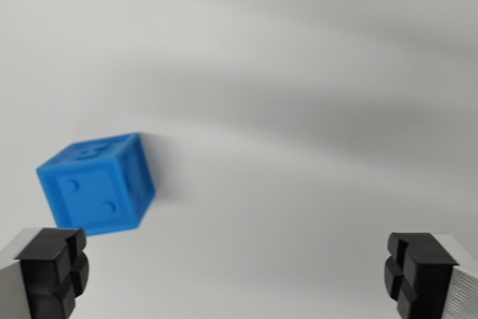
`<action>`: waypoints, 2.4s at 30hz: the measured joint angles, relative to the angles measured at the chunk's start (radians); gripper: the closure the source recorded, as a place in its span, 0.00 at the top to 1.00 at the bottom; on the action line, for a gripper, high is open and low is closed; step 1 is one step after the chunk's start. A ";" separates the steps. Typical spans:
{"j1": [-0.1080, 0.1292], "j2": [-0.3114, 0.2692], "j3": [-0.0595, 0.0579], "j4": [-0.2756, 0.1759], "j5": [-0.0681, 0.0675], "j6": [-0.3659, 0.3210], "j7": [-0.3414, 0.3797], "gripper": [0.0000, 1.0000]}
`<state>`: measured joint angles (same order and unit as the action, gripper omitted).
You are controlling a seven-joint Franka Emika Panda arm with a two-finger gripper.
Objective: Stack cube
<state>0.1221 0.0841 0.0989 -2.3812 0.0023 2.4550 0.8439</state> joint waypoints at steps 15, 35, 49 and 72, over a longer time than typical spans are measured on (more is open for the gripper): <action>0.060 0.059 0.025 -0.079 -0.023 0.139 0.026 1.00; 0.167 0.183 0.033 -0.132 -0.092 0.316 0.100 1.00; 0.212 0.332 -0.012 -0.107 -0.133 0.438 0.134 1.00; 0.230 0.373 -0.031 -0.095 -0.135 0.470 0.136 0.00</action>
<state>0.3523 0.4573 0.0681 -2.4758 -0.1324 2.9251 0.9799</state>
